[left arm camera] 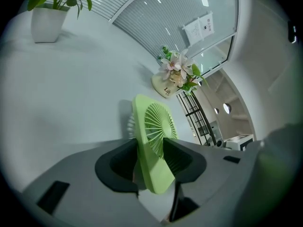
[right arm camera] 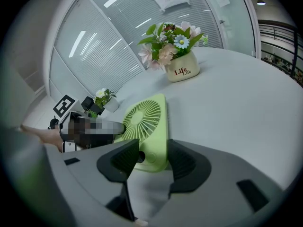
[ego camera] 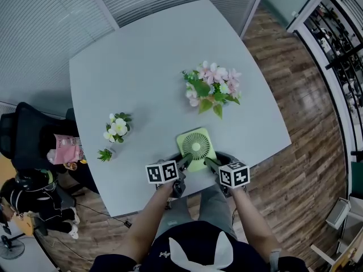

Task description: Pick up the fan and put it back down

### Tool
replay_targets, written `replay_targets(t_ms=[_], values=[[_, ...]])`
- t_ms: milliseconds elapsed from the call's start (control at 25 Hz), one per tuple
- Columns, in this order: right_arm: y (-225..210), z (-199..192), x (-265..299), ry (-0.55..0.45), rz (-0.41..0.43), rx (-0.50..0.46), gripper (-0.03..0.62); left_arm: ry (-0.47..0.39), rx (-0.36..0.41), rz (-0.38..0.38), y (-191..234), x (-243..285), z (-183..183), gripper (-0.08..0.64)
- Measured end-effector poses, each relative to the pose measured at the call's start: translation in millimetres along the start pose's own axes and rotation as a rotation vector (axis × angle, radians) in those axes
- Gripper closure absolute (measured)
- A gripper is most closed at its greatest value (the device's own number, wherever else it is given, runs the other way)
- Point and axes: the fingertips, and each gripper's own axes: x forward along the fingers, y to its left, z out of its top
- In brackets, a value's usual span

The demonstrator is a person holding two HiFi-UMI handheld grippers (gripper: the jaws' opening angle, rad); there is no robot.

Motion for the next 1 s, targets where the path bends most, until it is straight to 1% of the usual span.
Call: replay_targets(t_ms=[40,80,120,200,280,400,560,760,840,1000], values=[[1,1,0,0.000,0.002,-0.001,0.389,-0.003,0.012,0.002,0,0,1,0.388],[2,1,0,0.000,0.003,-0.002,0.388,-0.007,0.027,0.006,1,1,2,0.362],[3,2,0,0.001,0.003,-0.002,0.374,-0.011,0.041,0.012,2,1,2,0.350],[4,3,-1,0.004,-0.003,-0.005,0.368,-0.016,0.061,0.028,3,-1,3,0.334],[5,5,-4,0.001,-0.013,-0.015,0.368,-0.025,0.071,0.038,2,-5,6,0.330],[8,13,-11,-0.019,-0.027,-0.032,0.377,-0.061,0.087,0.023,-11,-17,16,0.327],[15,29,-29,-0.069,-0.042,-0.065,0.394,-0.114,0.147,0.010,-29,-37,29,0.328],[30,59,-57,-0.165,-0.054,-0.119,0.441,-0.208,0.228,0.006,-54,-62,52,0.330],[37,69,-66,-0.200,-0.056,-0.141,0.454,-0.244,0.265,0.000,-65,-71,60,0.347],[52,86,-82,-0.262,-0.054,-0.177,0.471,-0.309,0.314,-0.042,-91,-86,72,0.393]])
